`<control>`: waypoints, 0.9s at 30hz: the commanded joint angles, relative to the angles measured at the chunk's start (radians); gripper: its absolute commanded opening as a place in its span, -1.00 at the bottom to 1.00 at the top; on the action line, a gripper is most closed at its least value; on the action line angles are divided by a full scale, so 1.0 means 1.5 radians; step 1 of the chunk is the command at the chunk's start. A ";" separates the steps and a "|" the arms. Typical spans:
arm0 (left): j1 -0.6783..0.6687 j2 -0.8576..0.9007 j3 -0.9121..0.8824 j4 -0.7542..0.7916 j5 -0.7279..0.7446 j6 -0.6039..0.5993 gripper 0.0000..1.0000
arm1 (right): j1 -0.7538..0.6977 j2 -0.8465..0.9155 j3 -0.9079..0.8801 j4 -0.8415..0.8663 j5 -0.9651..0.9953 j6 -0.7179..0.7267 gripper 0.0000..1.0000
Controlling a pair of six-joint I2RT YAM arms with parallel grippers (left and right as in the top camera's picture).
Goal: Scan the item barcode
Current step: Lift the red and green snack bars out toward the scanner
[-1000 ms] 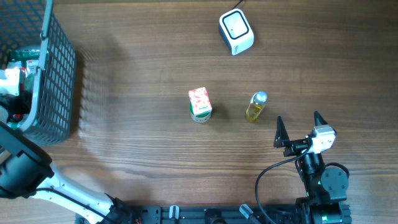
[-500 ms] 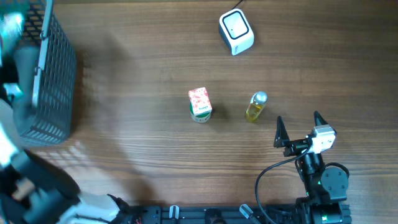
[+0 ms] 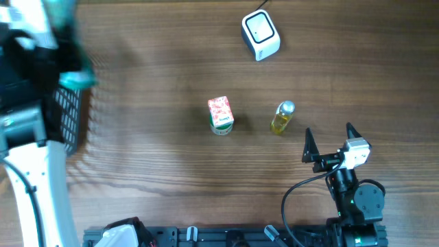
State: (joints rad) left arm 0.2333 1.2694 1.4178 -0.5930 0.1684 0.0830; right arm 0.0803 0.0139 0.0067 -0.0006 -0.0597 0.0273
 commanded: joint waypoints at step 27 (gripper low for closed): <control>-0.290 0.198 -0.306 0.043 -0.235 -0.273 -0.92 | -0.002 -0.002 -0.001 0.002 -0.006 -0.006 0.99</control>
State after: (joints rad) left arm -0.1959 1.5681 1.0241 -0.5842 -0.1368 -0.2985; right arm 0.0803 0.0135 0.0067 -0.0006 -0.0593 0.0273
